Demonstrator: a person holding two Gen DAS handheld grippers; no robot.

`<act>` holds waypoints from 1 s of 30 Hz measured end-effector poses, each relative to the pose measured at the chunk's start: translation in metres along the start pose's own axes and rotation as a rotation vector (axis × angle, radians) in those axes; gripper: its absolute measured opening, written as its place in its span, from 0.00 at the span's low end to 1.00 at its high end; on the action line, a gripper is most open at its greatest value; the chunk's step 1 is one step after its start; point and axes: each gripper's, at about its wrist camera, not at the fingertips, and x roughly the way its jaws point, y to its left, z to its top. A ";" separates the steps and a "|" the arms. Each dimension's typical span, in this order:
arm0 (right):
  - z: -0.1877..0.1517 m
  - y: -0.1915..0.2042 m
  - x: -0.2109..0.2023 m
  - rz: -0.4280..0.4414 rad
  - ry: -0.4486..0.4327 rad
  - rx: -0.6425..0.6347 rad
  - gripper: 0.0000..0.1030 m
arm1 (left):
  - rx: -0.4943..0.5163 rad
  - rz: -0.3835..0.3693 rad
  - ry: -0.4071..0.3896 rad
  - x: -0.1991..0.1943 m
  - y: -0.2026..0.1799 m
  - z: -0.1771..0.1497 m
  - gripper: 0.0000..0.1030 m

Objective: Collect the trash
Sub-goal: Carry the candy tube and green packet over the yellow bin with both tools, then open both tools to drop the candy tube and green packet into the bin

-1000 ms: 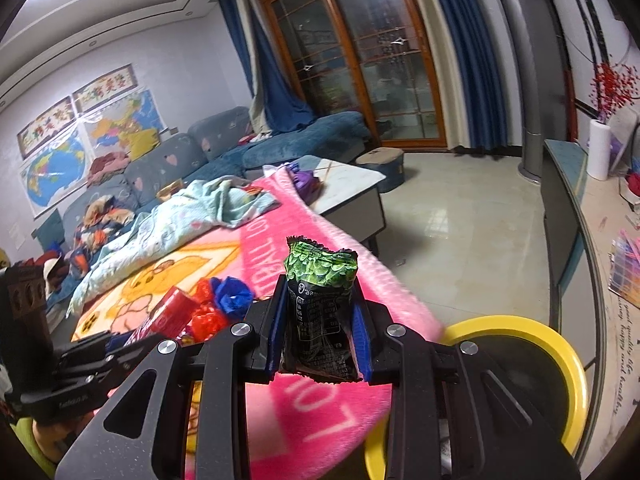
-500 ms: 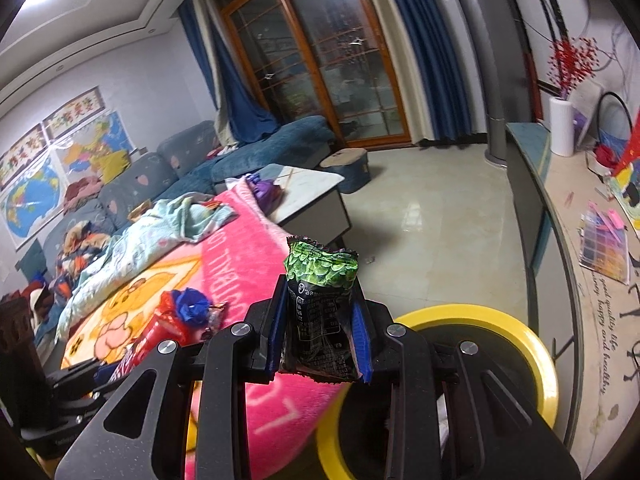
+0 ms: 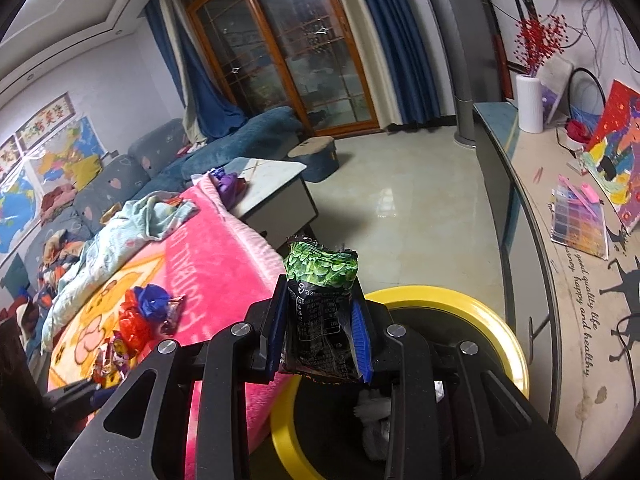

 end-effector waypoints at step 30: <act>-0.010 -0.064 0.023 -0.069 0.088 0.149 0.43 | 0.089 -0.090 0.165 0.092 -0.036 -0.007 0.50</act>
